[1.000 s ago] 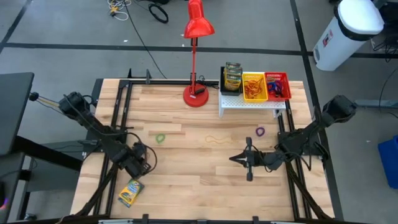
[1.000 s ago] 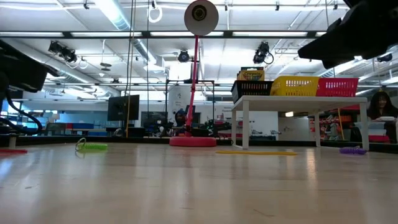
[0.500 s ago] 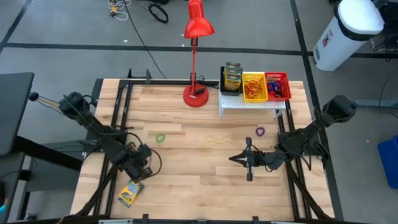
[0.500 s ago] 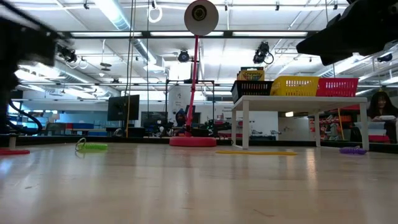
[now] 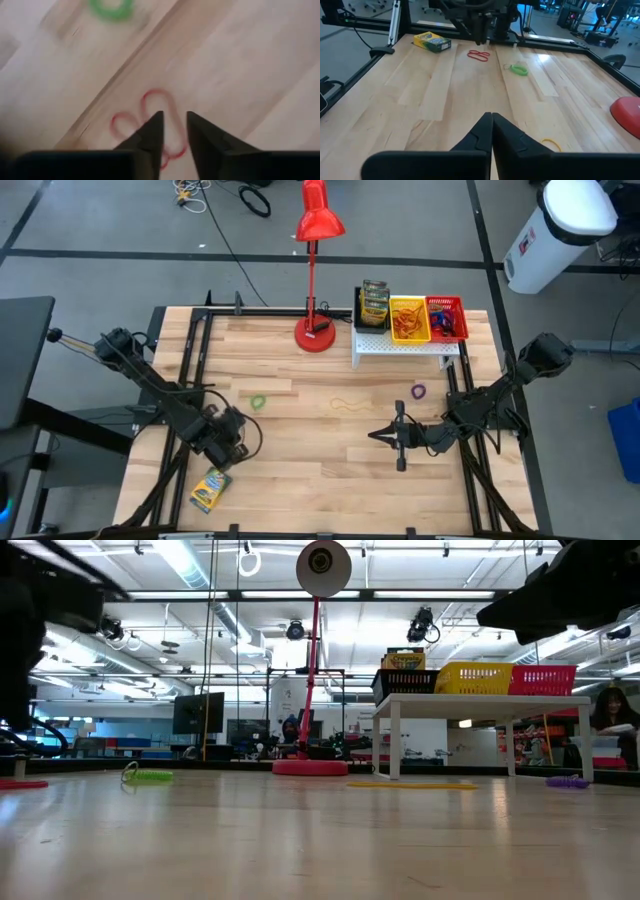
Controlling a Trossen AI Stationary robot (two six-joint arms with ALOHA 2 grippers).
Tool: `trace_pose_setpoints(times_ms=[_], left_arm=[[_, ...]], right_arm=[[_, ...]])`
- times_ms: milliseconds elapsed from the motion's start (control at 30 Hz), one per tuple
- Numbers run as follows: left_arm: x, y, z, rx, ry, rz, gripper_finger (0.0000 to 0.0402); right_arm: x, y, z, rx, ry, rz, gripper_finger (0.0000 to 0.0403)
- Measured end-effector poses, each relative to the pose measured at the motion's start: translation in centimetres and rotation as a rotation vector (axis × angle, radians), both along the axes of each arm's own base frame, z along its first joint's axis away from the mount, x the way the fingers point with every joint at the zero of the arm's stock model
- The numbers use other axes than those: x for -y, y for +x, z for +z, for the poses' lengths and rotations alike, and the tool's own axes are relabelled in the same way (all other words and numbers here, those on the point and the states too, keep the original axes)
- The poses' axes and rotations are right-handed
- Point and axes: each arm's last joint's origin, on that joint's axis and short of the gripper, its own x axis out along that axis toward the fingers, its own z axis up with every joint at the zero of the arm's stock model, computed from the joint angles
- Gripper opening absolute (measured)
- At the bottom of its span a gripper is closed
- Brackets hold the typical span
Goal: Pick & Place Office Desk Supplies
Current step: Put the red rubber band into the yellow bin
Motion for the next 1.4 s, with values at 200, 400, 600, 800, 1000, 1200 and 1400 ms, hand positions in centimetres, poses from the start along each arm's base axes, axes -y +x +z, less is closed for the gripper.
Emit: trace_pose_setpoints(times_ms=[200, 400, 600, 800, 1000, 1200, 1400], left_arm=[[-0.2, -1.4, -1.6, -0.066, -0.062, 0.117, 0.0183], [-0.5, -2.1, -3.6, -0.033, -0.097, 0.122, 0.0234], [-0.9, -2.8, -4.5, -0.083, -0.109, 0.119, 0.019], [-1.0, -2.8, -4.5, -0.111, -0.098, 0.05, 0.0082], [-0.3, -1.8, -3.0, -0.032, -0.022, -0.021, 0.0008], [0.7, 0.0, -0.6, 0.133, 0.102, -0.147, 0.0006], [1.6, 2.2, 0.6, 0.367, 0.224, -0.283, 0.0005]], right_arm=[[0.0, 0.0, -0.1, -0.004, -0.003, 0.0, 0.0019], [0.0, 0.0, -0.1, -0.006, -0.004, 0.0, 0.0007], [0.0, 0.0, -0.1, -0.003, -0.001, 0.0, 0.0011], [0.0, 0.0, -0.1, -0.003, 0.002, -0.001, 0.0016], [0.0, 0.0, -0.1, -0.003, -0.002, 0.0, 0.0005], [0.0, 0.0, -0.2, -0.011, -0.007, 0.0, 0.0014], [0.0, 0.0, -0.2, -0.019, -0.006, -0.002, 0.0027]])
